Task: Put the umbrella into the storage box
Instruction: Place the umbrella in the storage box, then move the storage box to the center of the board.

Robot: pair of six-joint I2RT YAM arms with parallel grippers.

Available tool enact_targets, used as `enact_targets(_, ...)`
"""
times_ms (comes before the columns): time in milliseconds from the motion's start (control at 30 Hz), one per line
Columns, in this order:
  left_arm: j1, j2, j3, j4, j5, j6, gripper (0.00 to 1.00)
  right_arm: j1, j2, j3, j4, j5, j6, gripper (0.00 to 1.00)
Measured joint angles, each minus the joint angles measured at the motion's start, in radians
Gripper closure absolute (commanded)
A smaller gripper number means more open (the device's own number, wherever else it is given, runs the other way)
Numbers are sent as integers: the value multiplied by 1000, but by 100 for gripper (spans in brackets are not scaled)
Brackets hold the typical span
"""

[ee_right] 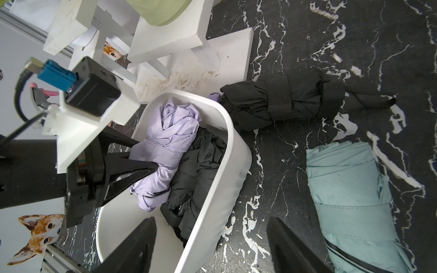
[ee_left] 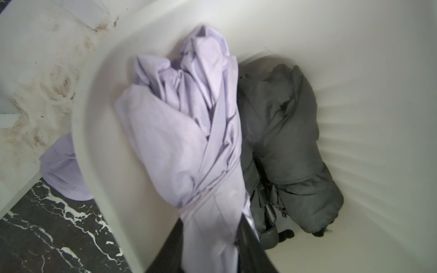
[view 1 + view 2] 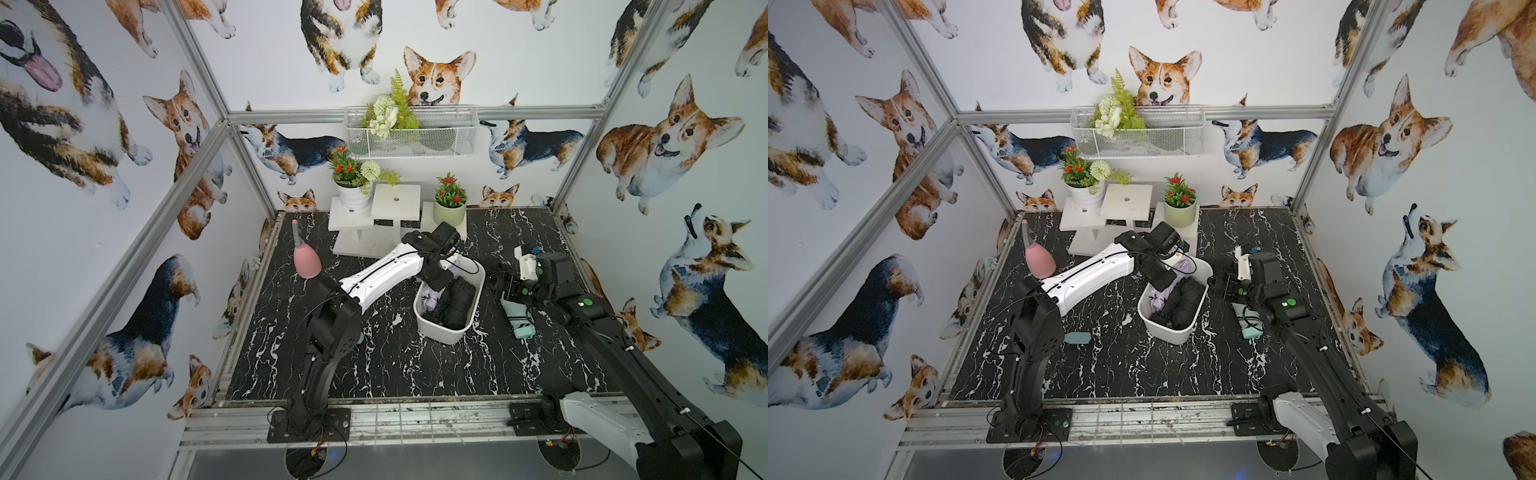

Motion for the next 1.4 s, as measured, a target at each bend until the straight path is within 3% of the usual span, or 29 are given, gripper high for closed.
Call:
enact_targets(233,-12,-135,-79,67,-34,-37,24,0,0,-3,0,-3,0,20)
enact_targets(467,-6,-311,-211,171,-51,-75,20,-5,-2,-5,-1,-15,0,20)
enact_targets(833,44,-247,-285,211,-20,-99,20,-5,-5,-5,0,-19,0,21)
enact_targets(933,53,-218,-272,222,-2,-104,30,-5,-2,-5,0,-22,0,22)
enact_targets(1067,71,-184,-256,235,6,-120,58,-5,-3,-5,0,-22,-1,22)
enact_targets(1300,77,-136,-240,226,1,-124,67,-5,-10,-5,0,-26,-1,22)
enact_targets(1400,77,-116,-240,222,2,-124,81,-5,-10,-6,0,-26,-1,22)
